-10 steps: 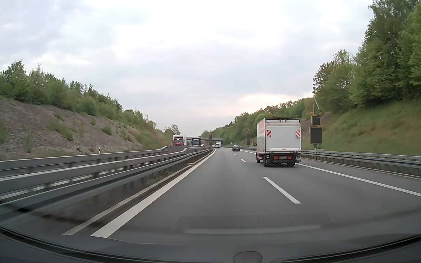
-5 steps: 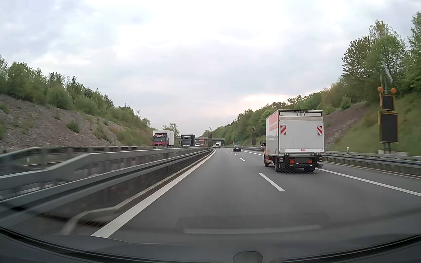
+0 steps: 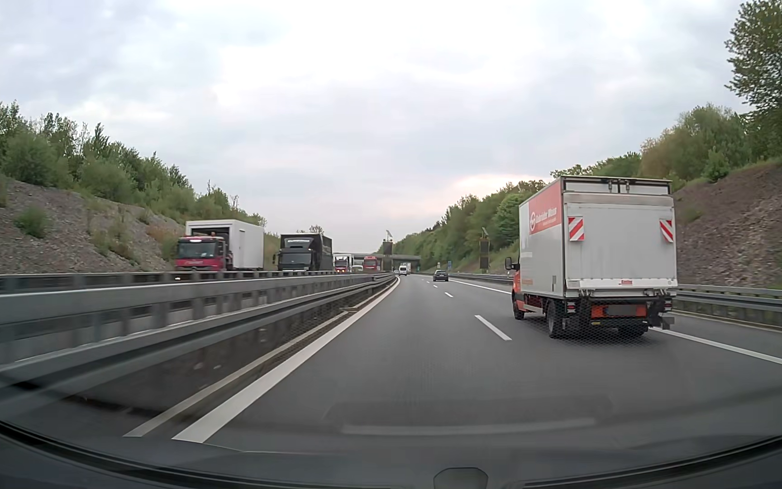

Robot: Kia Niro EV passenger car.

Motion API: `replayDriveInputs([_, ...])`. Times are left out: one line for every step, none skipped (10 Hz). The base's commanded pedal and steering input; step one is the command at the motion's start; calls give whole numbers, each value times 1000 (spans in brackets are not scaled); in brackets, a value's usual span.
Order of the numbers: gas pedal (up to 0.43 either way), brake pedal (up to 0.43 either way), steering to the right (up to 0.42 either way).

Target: Follow the waypoints while adhering to traffic rules and regulations

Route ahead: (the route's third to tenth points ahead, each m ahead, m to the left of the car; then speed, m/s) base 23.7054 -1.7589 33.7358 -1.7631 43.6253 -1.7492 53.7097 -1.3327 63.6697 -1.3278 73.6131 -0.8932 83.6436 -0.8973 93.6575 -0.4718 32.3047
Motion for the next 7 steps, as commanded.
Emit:
replayDriveInputs([177,0,-2])
replayDriveInputs([177,0,-2])
replayDriveInputs([177,0,-2])
replayDriveInputs([177,0,-3])
replayDriveInputs([177,0,-2])
replayDriveInputs([177,0,-2])
replayDriveInputs([177,0,-3])
